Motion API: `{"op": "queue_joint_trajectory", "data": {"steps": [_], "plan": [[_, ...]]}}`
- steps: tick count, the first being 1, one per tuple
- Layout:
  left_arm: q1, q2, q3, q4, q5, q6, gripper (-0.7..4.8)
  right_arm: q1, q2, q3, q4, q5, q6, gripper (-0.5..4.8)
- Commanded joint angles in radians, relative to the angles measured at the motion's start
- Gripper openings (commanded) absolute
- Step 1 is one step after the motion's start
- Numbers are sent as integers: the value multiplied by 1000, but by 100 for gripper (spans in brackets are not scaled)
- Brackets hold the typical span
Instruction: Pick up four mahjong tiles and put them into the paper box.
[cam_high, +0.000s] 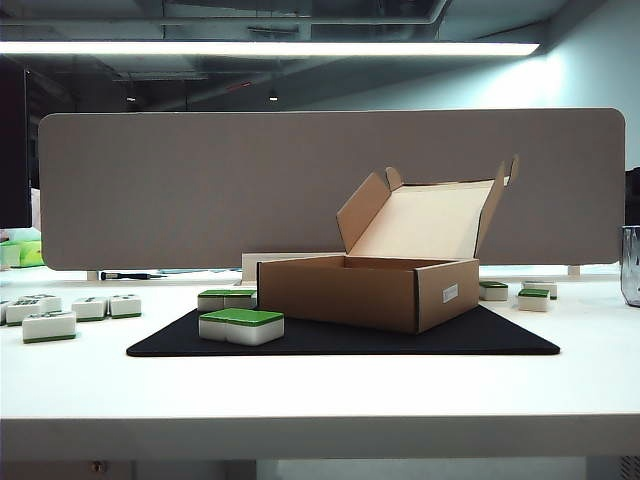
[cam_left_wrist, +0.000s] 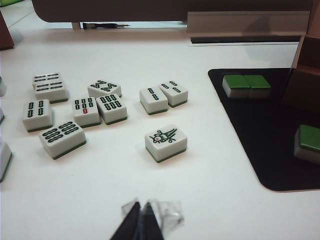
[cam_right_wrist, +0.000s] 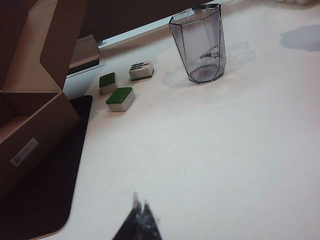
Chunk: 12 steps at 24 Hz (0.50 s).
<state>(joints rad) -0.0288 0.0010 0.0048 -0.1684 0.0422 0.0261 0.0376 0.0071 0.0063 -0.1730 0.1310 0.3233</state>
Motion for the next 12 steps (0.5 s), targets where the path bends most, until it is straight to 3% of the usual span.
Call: {"op": "queue_joint_trajectory", "data": {"steps": [1,12], "plan": [[-1,0,1,-3,3,-20,-6,0,-8,0,6,2,-10,-1],[-1,0,1,-15,2,-20,-6,0,-8,8,50,-1,-92,-2]]}}
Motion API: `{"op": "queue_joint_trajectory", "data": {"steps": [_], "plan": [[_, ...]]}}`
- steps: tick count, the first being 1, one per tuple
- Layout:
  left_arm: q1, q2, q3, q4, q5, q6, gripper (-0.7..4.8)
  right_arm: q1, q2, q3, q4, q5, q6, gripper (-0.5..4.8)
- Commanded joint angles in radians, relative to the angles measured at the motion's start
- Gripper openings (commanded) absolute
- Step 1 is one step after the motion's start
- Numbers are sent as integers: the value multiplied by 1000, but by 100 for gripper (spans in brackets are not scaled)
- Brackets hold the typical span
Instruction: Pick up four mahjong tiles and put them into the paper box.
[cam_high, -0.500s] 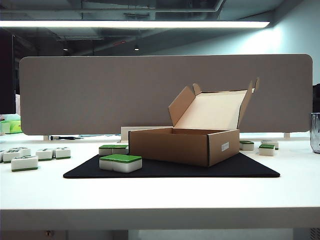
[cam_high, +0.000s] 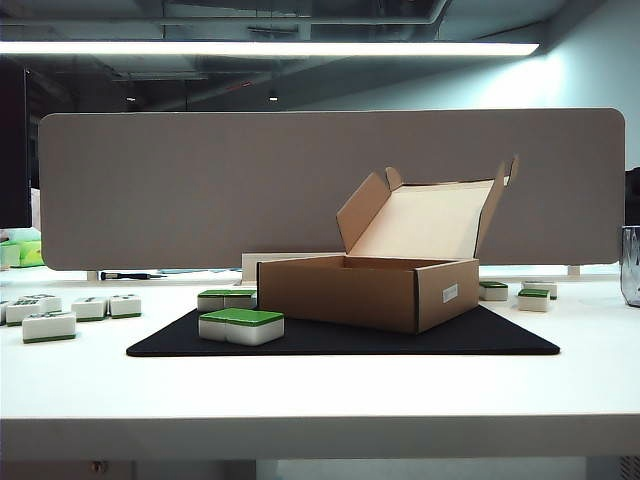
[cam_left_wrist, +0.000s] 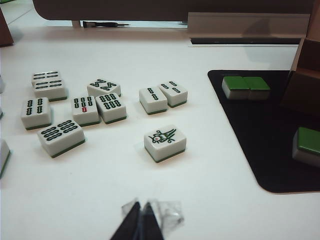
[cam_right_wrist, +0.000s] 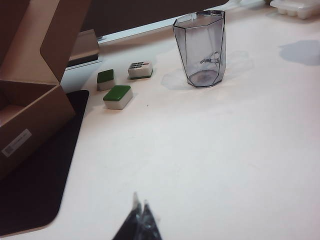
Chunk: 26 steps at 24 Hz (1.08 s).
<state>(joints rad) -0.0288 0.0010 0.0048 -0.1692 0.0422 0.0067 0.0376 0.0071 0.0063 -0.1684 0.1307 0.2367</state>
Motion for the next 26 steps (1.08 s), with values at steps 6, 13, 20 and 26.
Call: {"op": "queue_joint_trajectory", "data": {"steps": [6,13,20,26], "plan": [[-1,0,1,-16,-23,-1,-6,0,-8,68,38,2,-6,-2],[-1,0,1,-16,-22,-1,-6,0,-8,169,13,2,-5,-2],[-1,0,1,-16,-20,-48,-6,0,-8,332,-176,-34,-5,-2],[-1,0,1,-16,-23,-48,-6,0,-8,496,-384,-138,-5,-1]]}}
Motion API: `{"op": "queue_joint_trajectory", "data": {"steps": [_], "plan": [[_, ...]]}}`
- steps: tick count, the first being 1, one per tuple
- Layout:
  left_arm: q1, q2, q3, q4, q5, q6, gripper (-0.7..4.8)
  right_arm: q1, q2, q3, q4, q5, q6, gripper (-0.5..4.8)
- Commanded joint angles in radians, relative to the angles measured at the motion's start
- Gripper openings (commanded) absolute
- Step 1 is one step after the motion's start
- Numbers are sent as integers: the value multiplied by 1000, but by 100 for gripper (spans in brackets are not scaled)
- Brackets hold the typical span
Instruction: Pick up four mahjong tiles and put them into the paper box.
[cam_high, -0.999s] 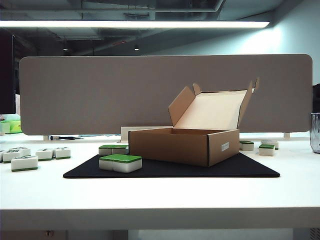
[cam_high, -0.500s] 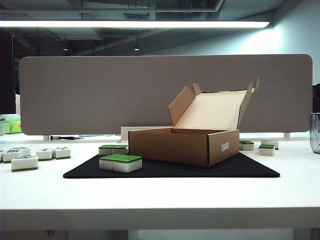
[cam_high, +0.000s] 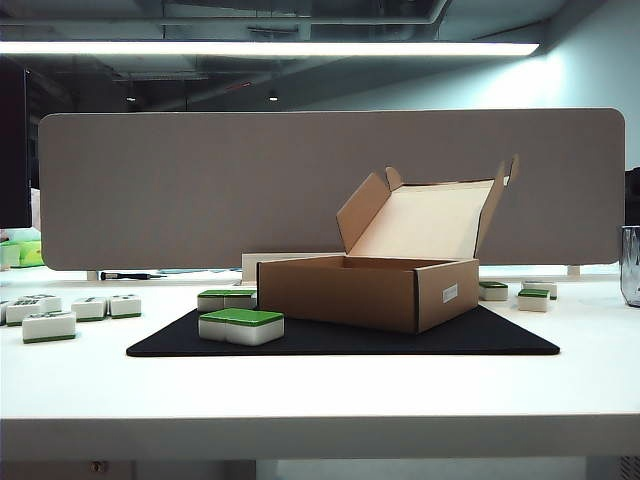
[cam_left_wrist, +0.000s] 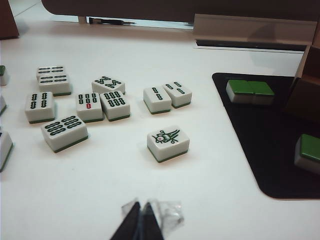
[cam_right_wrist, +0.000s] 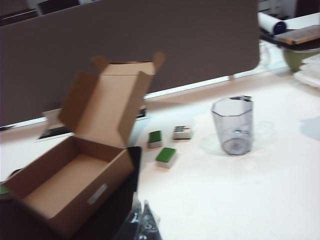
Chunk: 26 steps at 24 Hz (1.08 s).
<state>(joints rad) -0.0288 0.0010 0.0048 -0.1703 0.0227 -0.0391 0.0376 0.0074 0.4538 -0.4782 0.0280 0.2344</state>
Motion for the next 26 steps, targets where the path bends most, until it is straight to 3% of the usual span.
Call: {"op": "queue_joint_trajectory", "data": {"steps": [1,9,19,26], "plan": [[-1,0,1,-15,-4,-2,-6,1,-8,68,-101,-35,-3,-2],[-1,0,1,-15,-4,-2,-6,0,-8,208,-277,-135,-3,-2],[-1,0,1,-15,-4,-2,-6,0,-8,329,-425,-353,-3,-2],[-1,0,4,-15,8,-10,-6,0,-8,348,-470,-372,-3,-1]]}}
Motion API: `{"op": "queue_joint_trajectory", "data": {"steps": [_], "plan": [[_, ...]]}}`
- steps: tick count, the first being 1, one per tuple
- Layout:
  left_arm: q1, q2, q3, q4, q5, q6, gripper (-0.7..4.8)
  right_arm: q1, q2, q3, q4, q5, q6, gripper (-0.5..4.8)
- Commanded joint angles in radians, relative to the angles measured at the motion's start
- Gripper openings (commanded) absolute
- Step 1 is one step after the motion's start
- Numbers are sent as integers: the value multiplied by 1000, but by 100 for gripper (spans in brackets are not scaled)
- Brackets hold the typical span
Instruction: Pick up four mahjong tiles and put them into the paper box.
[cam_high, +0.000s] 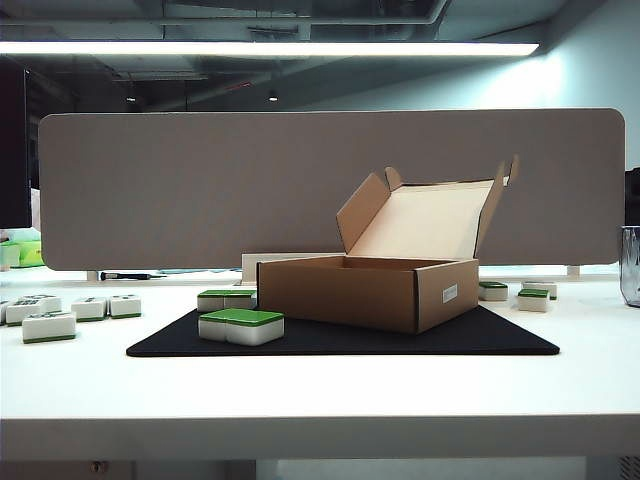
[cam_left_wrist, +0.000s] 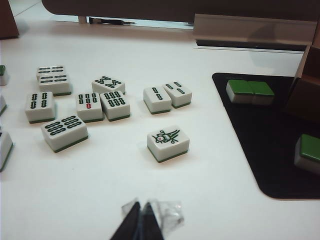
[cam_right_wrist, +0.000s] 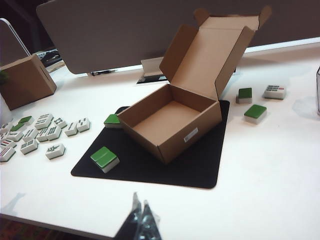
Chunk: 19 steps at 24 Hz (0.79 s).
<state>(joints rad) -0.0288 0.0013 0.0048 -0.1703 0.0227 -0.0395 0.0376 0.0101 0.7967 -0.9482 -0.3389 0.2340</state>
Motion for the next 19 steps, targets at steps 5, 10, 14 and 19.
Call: {"op": "queue_joint_trajectory", "data": {"steps": [5,10,14,19], "plan": [[-1,0,37,-6,51,-135,-6,0,-11,5,0,-5,-3,-1],[-2,0,108,-5,98,-146,-6,0,-11,4,0,-5,-3,-1],[-1,2,188,-4,98,-163,-6,0,-11,4,0,-4,-3,-1],[-1,40,299,0,98,-163,-6,0,-11,4,0,-5,-3,-1]]}}
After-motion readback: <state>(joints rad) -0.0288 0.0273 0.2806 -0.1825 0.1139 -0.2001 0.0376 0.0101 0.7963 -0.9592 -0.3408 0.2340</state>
